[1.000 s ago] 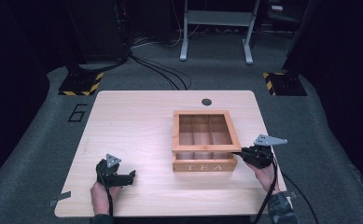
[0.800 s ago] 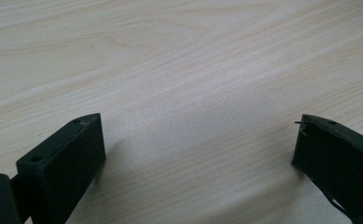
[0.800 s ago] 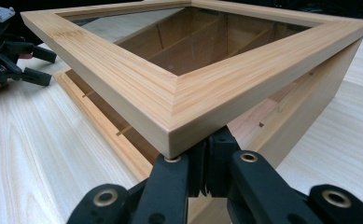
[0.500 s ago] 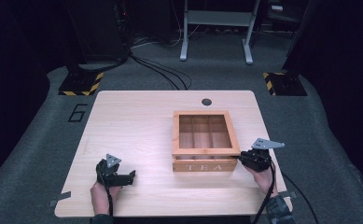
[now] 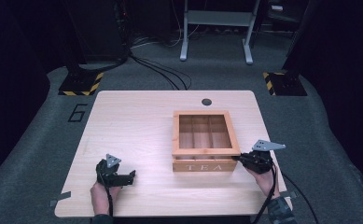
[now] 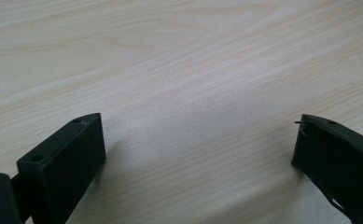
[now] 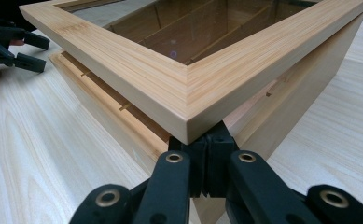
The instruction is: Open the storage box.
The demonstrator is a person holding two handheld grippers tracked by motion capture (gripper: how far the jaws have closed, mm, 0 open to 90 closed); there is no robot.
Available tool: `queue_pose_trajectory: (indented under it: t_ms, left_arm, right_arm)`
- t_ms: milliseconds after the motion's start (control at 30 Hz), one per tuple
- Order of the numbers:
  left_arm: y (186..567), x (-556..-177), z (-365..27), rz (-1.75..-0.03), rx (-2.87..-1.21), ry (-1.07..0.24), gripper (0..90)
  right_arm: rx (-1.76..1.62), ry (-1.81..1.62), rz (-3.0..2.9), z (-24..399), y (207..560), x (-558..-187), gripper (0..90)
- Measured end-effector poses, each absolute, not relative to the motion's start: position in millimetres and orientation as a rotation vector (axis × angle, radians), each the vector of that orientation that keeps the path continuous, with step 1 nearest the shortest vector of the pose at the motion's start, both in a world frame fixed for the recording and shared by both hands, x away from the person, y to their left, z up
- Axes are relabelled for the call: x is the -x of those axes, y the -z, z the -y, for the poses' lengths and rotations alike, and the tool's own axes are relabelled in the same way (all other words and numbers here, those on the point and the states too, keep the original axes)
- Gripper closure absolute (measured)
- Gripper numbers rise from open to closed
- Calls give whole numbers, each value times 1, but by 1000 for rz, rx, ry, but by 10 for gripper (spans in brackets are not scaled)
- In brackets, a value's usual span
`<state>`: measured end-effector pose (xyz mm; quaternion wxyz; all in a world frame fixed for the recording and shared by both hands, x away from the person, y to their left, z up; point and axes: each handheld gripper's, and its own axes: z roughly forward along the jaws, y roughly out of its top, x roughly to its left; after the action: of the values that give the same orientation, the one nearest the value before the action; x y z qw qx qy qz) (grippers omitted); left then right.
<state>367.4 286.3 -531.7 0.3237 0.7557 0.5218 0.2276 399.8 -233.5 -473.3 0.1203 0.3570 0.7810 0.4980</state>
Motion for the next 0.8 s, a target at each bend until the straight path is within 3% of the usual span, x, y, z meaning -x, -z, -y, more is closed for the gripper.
queue_pose_trajectory:
  t_ms: [800]
  left_arm:
    - [532,-367,-286,-1370,-1982,-598,23]
  right_arm:
    - [-1168,-1421,-2260,258,485,-373,842]
